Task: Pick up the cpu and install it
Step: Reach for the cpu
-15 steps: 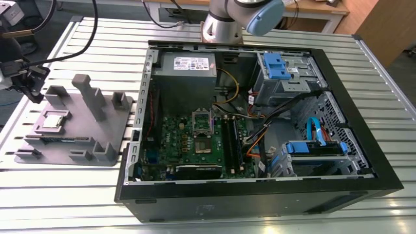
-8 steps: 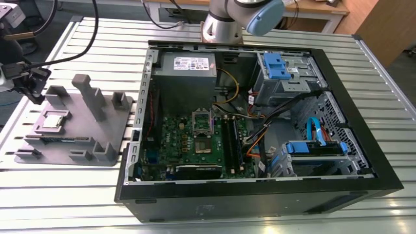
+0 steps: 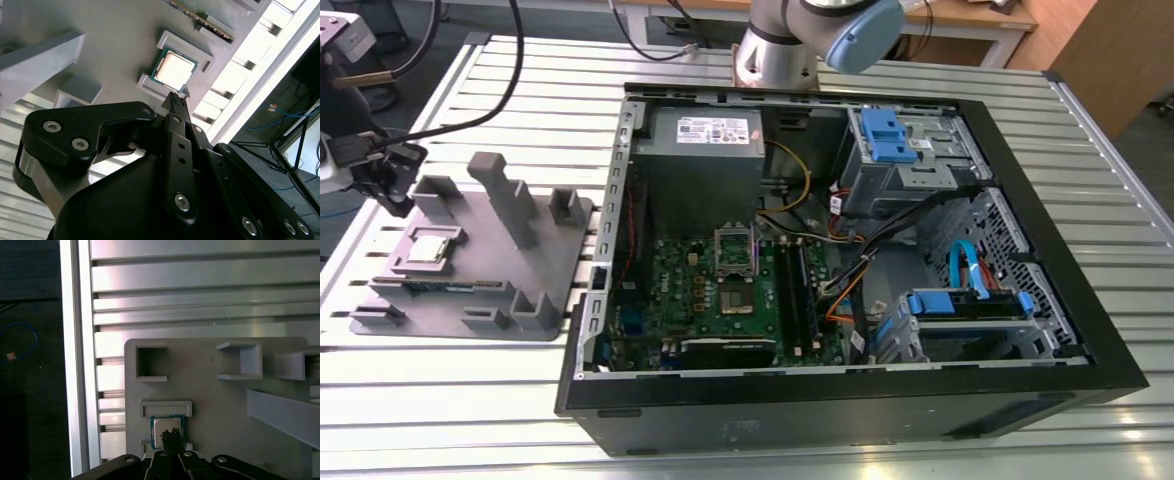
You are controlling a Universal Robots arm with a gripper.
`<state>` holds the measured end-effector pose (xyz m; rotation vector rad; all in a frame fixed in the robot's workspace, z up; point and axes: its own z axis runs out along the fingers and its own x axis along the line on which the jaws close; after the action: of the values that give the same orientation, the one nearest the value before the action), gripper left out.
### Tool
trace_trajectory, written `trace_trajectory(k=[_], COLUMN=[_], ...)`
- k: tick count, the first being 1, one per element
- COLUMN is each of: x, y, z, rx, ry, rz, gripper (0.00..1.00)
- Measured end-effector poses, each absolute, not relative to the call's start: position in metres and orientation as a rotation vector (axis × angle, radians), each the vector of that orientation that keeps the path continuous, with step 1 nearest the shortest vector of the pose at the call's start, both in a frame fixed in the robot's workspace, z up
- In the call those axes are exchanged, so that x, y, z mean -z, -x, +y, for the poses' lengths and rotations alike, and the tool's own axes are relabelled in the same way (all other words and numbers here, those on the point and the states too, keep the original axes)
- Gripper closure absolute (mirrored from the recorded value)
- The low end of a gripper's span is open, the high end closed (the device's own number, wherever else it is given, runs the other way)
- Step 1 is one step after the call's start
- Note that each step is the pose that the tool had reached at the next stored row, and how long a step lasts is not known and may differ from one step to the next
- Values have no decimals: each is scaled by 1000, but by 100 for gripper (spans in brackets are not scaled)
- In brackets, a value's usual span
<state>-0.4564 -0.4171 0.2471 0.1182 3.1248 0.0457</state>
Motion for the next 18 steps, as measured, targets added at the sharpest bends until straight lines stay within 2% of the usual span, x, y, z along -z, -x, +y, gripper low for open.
trace_trajectory(k=[18], x=[-244], y=[456], z=[-424], rx=[-46], ry=[-118], rz=[3125], gripper=[89])
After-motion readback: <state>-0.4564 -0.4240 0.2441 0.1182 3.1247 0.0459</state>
